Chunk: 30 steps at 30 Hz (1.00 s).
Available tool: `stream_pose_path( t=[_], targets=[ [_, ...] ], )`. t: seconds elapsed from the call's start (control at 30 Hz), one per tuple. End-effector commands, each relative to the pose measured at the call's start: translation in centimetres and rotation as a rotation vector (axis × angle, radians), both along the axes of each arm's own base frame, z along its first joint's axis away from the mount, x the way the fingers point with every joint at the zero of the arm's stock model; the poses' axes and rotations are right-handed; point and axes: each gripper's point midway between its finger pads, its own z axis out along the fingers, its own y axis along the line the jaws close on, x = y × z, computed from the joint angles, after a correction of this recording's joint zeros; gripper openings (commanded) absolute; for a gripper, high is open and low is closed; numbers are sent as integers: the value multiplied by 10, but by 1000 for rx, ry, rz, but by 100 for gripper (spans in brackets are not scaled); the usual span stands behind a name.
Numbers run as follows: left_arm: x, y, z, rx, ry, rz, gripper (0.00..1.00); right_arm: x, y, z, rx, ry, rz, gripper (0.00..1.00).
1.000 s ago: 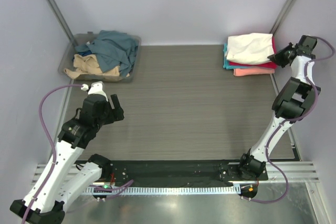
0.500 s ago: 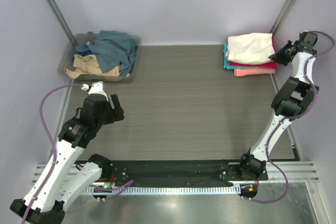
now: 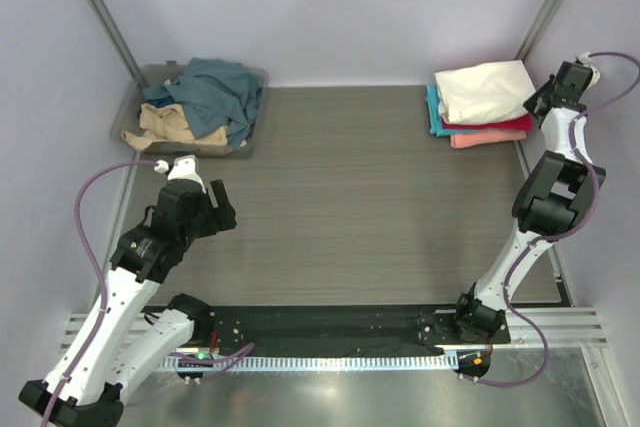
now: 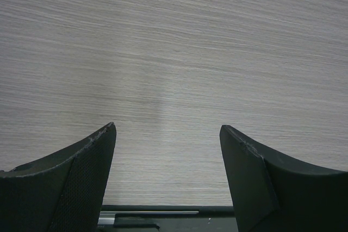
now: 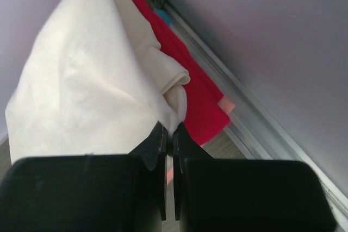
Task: Fold and stack the t-shirts
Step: Neatly place the folded tshirt to the corner
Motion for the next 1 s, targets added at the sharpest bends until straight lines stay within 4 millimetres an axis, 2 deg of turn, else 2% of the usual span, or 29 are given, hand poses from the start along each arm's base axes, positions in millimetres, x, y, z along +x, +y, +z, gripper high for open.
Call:
stream_pose_path(
  t=[0.0, 0.1, 0.3, 0.37, 0.4, 0.47, 0.5, 0.53, 0.6, 0.63, 0.67, 0.73, 0.77, 0.87, 0.9, 0.97],
  targets=[
    [5, -1, 8, -10, -44, -4, 78, 11, -39, 87, -193, -197, -132, 1],
    [6, -1, 8, -9, -41, -4, 78, 15, -38, 83, -186, -183, -113, 1],
    [6, -1, 8, -9, -41, -4, 78, 8, -34, 41, -152, -102, -98, 2],
    [5, -1, 8, -10, -42, -5, 78, 2, -31, 30, -134, -81, -105, 6],
    [5, -1, 8, -10, -41, -4, 78, 1, -30, 27, -126, -77, -106, 21],
    [5, -2, 9, -12, -44, -6, 78, -4, -26, 25, -102, -71, -109, 40],
    [5, -2, 9, -12, -43, -6, 78, -6, -24, 24, -94, -69, -109, 55],
    [5, -1, 9, -12, -46, -5, 78, -11, -22, 25, -85, -66, -118, 59],
    [4, -1, 10, -15, -50, -6, 78, -19, -21, 34, -88, -70, -139, 63],
    [5, -1, 11, -16, -53, -6, 78, -26, -20, 31, -83, -55, -152, 63],
    [4, -1, 12, -18, -57, -5, 78, -34, -20, 50, -100, -80, -177, 64],
    [4, -1, 12, -20, -60, -7, 78, -45, -19, 62, -108, -87, -199, 65],
    [3, -1, 12, -21, -62, -10, 78, -53, -16, 79, -119, -104, -206, 67],
    [3, -2, 13, -25, -65, -13, 78, -65, -10, 107, -128, -136, -209, 68],
    [3, -2, 14, -25, -66, -15, 78, -73, -3, 129, -130, -174, -202, 69],
    [3, -3, 14, -27, -69, -17, 78, -83, 8, 142, -114, -197, -185, 69]
  ],
)
